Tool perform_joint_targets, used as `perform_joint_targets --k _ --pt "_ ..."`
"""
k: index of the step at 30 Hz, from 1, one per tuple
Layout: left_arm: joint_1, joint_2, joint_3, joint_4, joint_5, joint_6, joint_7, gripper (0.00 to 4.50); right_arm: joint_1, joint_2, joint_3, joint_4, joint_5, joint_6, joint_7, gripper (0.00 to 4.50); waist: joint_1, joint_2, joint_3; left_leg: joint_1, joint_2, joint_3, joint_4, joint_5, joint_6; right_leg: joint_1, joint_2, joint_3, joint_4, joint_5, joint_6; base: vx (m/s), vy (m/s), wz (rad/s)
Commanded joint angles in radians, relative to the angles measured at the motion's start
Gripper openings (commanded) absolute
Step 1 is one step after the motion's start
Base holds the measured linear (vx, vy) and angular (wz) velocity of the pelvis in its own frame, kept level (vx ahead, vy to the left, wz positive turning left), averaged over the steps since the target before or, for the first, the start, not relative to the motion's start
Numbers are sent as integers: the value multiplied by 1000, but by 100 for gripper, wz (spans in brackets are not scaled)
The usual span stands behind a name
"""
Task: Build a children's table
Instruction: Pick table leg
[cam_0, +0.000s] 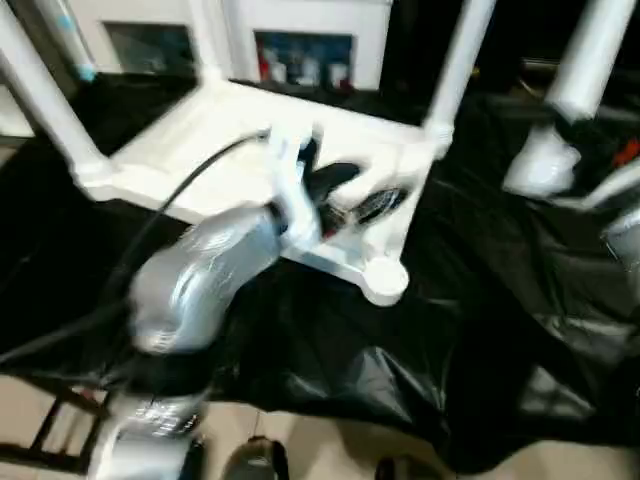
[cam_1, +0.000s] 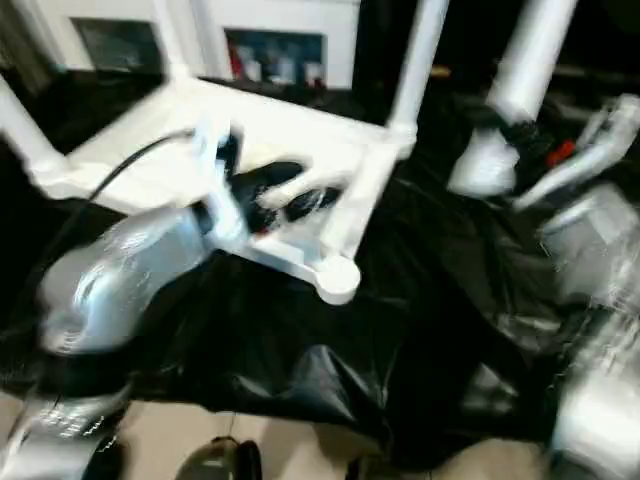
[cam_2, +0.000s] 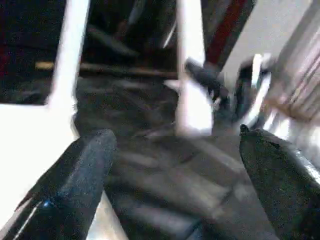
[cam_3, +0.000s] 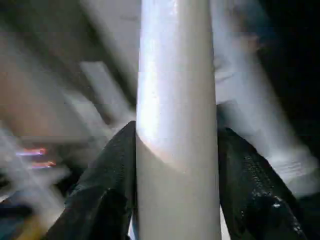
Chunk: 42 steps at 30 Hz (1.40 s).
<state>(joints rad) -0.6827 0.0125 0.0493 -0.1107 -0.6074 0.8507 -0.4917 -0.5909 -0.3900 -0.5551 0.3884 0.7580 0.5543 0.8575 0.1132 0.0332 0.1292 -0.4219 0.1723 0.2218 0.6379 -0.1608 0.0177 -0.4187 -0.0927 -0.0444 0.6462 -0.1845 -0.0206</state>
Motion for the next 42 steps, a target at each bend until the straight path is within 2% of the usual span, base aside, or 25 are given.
perform_joint_targets --k 1,3,4,7,9,10,11,13,15,17,18,19,20,21,22,23,25,27,34,38,42 --pt "-51 -33 41 35 -67 11 26 450 48 11 70 -217 152 97 34 187 7 -28 -124 40 52 -35 -61 -133 93 53 -51 28 -78 -174 -239 0 0 0" --pt "-86 -63 61 62 -98 4 43 450 90 15 139 -295 184 122 43 186 7 -32 -120 38 50 -36 -65 -153 52 49 -52 25 -91 -271 -205 0 0 0" --pt "-107 -77 71 82 -108 -2 54 450 109 10 191 -324 172 122 48 186 4 -30 -117 37 49 -38 -68 -177 28 48 -56 26 -99 -330 -181 0 0 0" --pt "-147 -107 86 124 -124 0 67 450 135 11 293 -355 63 86 60 186 -2 -31 -114 38 48 -41 -75 -222 -11 42 -58 26 -114 -418 -130 0 0 0" --pt "-170 -129 100 150 -136 29 83 450 160 28 329 -412 -22 104 39 186 -6 -30 -113 45 50 -46 -85 -273 -42 35 -57 26 -122 -472 -92 0 0 0" --pt "-172 -134 101 157 -137 42 89 450 165 27 353 -423 -56 100 32 186 -7 -29 -116 47 52 -48 -86 -281 -52 36 -58 25 -120 -469 -89 0 0 0" --pt "-168 -140 93 167 -123 55 101 450 173 15 408 -432 -124 87 21 186 -9 -31 -118 46 50 -50 -89 -287 -56 37 -57 24 -122 -460 -82 0 0 0" --pt "-164 -142 87 170 -124 54 111 450 184 -8 452 -448 -144 88 -21 186 -12 -30 -120 50 50 -51 -91 -298 -61 36 -58 25 -126 -457 -71 0 0 0" --pt "-162 -144 91 167 -133 57 135 450 185 -24 495 -448 -176 64 -70 186 -16 -31 -122 54 53 -50 -95 -307 -62 35 -56 23 -127 -426 -77 0 0 0" --pt "-161 -147 102 170 -134 65 169 450 174 -18 514 -431 -217 51 -123 186 -18 -27 -124 51 53 -51 -98 -298 -62 38 -56 22 -123 -375 -91 0 0 0" --pt "-161 -148 108 174 -128 66 189 413 169 -14 524 -426 -240 46 -146 186 -20 -29 -124 53 52 -49 -97 -301 -59 36 -55 24 -123 -356 -99 0 0 0" --pt "-159 -151 120 183 -115 66 225 413 161 6 534 -419 -283 38 -188 186 -25 -32 -122 50 50 -48 -97 -301 -60 34 -54 26 -121 -349 -104 0 0 0" --pt "-156 -159 137 196 -83 56 284 413 157 34 566 -425 -368 9 -236 186 -27 -33 -122 49 49 -48 -98 -306 -58 37 -55 25 -123 -356 -103 0 0 0" --pt "-154 -162 141 199 -71 49 301 410 159 40 583 -432 -400 -7 -242 186 -30 -34 -122 48 49 -49 -97 -307 -60 36 -58 27 -125 -370 -96 0 0 0" --pt "-149 -168 144 199 -64 46 317 384 161 55 602 -444 -407 -6 -260 186 -32 -42 -119 49 48 -47 -97 -310 -57 36 -58 28 -130 -391 -84 0 0 0" --pt "-145 -171 146 198 -61 44 327 384 162 66 614 -451 -408 -3 -273 186 -29 -38 -121 51 49 -49 -96 -306 -56 36 -60 29 -128 -393 -84 0 0 0" --pt "-142 -178 149 197 -60 39 337 364 163 72 627 -455 -413 -6 -282 186 -28 -38 -121 50 50 -48 -98 -291 -48 36 -57 29 -127 -374 -80 0 0 0" --pt "-133 -190 150 193 -38 5 387 340 158 96 672 -452 -434 -21 -333 186 -28 -39 -120 47 51 -48 -99 -275 -45 35 -55 31 -123 -341 -81 0 0 0" --pt "-138 -198 177 212 15 -42 494 285 148 126 671 -447 -479 -29 -360 186 -29 -42 -122 44 50 -46 -99 -251 -36 39 -52 34 -120 -291 -92 0 0 0" --pt "-139 -200 192 220 11 -59 516 244 142 124 679 -448 -477 -30 -375 186 -29 -43 -125 41 49 -44 -96 -201 -20 44 -51 34 -111 -216 -115 0 0 0" --pt "-134 -201 185 218 -5 -53 517 219 140 129 679 -450 -479 -29 -379 186 -30 -42 -124 42 49 -43 -96 -202 -14 44 -51 33 -112 -225 -124 0 0 0"
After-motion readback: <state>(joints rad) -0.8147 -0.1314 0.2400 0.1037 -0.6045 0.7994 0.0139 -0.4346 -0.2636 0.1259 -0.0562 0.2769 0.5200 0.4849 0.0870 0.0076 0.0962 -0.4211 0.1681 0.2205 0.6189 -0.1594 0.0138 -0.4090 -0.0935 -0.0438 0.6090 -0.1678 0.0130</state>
